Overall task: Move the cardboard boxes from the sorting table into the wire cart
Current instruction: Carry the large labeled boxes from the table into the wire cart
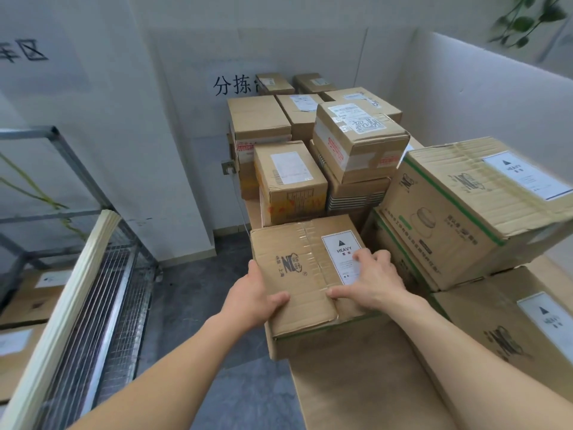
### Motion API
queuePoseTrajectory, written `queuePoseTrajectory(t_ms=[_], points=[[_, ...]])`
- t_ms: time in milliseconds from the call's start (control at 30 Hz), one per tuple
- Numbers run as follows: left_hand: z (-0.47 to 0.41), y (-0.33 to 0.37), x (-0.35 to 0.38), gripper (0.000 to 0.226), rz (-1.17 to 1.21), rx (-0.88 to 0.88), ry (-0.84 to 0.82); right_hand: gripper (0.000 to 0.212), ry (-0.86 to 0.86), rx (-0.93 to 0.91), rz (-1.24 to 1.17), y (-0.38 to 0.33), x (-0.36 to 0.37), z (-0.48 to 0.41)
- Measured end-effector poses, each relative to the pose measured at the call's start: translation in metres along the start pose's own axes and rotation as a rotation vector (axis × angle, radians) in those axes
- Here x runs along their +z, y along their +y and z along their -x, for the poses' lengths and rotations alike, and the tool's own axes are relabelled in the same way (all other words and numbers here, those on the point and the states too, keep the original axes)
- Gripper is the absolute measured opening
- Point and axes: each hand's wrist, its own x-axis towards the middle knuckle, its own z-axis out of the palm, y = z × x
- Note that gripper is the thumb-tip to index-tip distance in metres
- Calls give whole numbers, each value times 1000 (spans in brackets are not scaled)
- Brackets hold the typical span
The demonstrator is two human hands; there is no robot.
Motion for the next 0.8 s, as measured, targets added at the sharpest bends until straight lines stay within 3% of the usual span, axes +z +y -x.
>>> queuePoseTrajectory(t_ms=[133,267,367,800], points=[[-3,-14,-5,56,19,-61,-19,119,-3,29,-160,0,7,5],[1,-31,-12,66,72,-121,-8,116,7,38,-202,-20,26,18],[8,-53,-26,70,111,-164,41,97,26,12,-207,-47,36,27],[71,-195,-183,77,215,-246,356,80,65,-248,-253,-254,65,70]])
